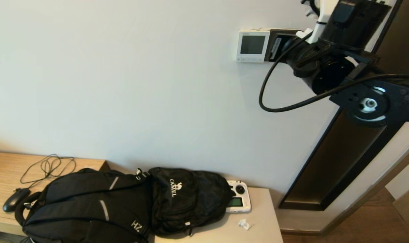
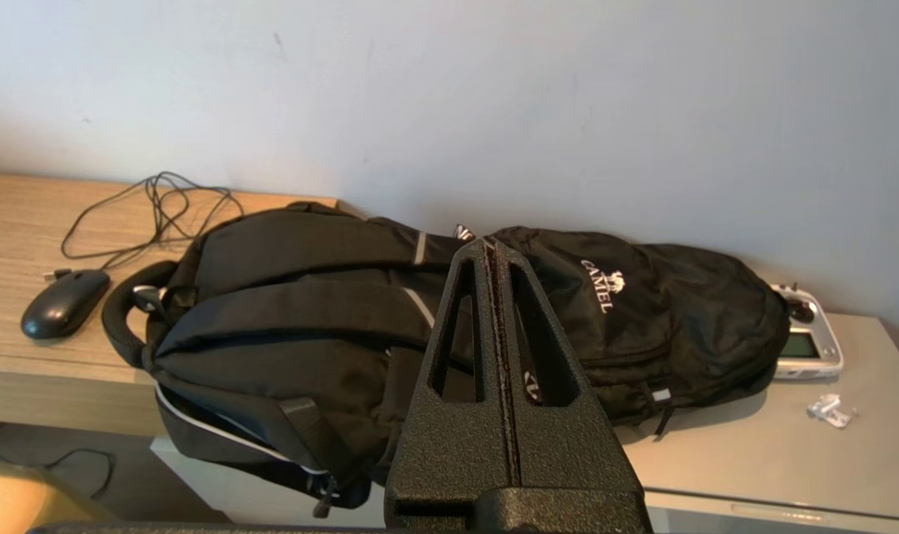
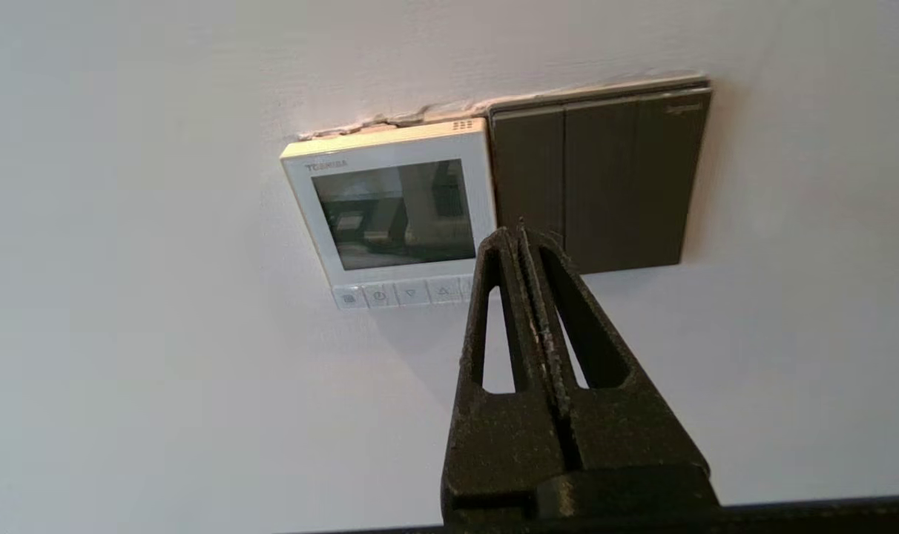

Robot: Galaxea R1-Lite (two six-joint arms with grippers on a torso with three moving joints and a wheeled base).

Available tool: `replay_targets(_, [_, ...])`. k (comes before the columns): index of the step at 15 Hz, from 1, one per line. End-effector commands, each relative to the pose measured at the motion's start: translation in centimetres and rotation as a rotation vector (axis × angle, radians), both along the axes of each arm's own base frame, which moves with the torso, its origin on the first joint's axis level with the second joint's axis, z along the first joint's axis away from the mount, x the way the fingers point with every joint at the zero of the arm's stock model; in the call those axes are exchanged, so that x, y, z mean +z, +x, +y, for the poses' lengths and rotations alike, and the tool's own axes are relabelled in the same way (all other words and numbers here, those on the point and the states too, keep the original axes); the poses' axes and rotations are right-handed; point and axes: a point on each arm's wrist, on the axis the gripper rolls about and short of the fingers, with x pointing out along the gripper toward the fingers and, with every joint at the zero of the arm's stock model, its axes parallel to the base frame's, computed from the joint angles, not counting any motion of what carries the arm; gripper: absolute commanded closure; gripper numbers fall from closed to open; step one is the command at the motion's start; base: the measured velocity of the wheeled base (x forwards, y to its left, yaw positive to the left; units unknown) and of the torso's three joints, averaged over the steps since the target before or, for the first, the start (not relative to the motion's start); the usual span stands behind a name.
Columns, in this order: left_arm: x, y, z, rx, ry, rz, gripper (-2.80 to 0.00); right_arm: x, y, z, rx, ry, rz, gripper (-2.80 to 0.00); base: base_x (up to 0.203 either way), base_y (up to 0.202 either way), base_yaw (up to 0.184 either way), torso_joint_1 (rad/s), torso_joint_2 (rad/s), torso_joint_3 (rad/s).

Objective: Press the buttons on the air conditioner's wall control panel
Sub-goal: Turn on the central air conditioner

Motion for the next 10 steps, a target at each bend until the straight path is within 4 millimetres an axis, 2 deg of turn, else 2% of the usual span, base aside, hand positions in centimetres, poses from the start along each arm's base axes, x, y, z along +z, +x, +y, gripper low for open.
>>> replay_targets(1, [0.0, 0.0, 0.0, 0.001, -0.001, -0.002, 0.0, -1.3, 1.9, 1.1, -0.001, -0.01, 0.02, 0.0, 0.0, 0.0, 0.0, 0.0, 0.0, 0.0])
replay_targets(5, [0.0, 0.0, 0.0, 0.0, -0.001, -0.001, 0.0, -2.6, 4.9, 2.7, -0.004, -0.014, 0.024, 0.0, 0.0, 0.0, 0.0, 0.0, 0.0, 0.0])
replay_targets(10, [0.0, 0.0, 0.0, 0.001, -0.001, -0.001, 0.0, -3.7, 6.4, 3.3, -0.009, -0.023, 0.03, 0.0, 0.0, 0.0, 0.0, 0.0, 0.0, 0.0])
